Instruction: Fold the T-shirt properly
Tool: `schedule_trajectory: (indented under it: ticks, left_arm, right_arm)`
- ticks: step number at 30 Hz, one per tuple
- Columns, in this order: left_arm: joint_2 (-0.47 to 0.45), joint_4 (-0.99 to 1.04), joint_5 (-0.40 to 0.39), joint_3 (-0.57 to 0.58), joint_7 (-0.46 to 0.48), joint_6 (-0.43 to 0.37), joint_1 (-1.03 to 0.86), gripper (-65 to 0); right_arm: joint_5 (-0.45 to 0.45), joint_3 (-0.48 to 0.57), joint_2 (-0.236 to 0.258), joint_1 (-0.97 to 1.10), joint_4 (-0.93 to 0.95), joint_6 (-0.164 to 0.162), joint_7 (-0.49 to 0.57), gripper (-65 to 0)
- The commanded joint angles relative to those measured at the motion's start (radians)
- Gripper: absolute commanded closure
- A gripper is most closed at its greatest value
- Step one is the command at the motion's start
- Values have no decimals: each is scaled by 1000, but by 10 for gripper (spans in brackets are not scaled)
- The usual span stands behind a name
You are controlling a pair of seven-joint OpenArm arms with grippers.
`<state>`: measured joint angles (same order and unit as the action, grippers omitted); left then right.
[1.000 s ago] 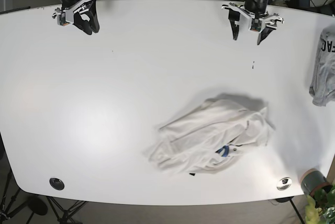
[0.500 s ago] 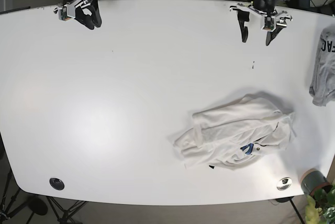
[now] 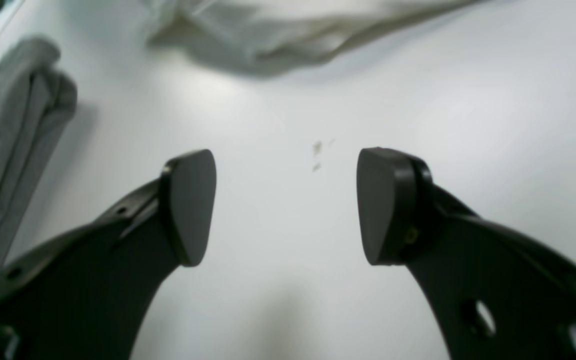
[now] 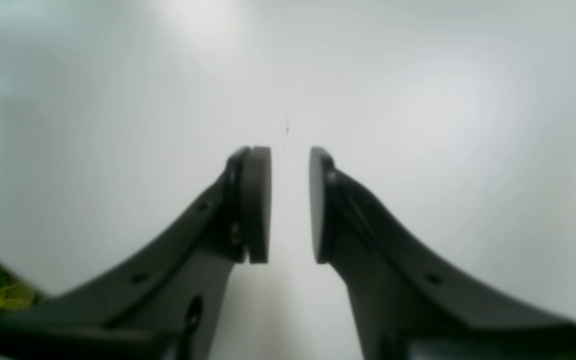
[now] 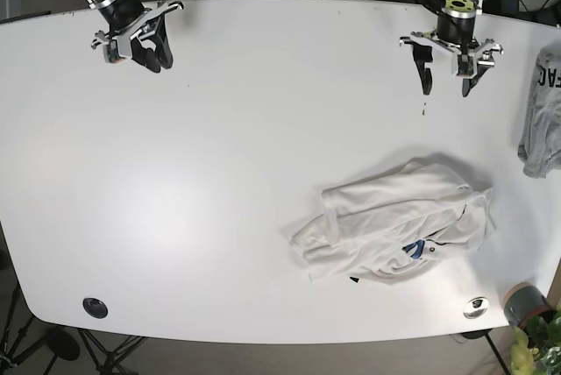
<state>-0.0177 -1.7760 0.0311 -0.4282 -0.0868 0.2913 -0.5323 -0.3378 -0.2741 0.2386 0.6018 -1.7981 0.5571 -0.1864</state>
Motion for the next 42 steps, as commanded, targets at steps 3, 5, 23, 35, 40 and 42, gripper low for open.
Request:
schedule_trajectory:
  ticks: [3,5,23,35,40,42]
  left_arm:
    - [28,-26,-12,-27,-87,3,97,-403]
    - [38,-26,-10,-47,-110,3,134,-403]
    - [37,-9,-3,-146,-299,3,393,-403]
    - [-6,-8,-3,-179,-362,3,447,-404]
    - [-6,-9,-6,-180,-362,3,412,-404]
    - [-6,-9,-6,-180,-362,3,398,-404]
  right_arm:
    - [-14,-4,8,-87,-19,7,-74,-120]
    - [-14,-4,8,-141,-19,7,-126,-122]
    - [-17,276,8,-667,128,2,-440,-132]
    - [-14,444,-123,-978,449,5,-440,-320]
    - [-14,499,-181,-1110,653,5,-420,-325]
    - [-14,505,-203,-1144,717,5,-404,-325]
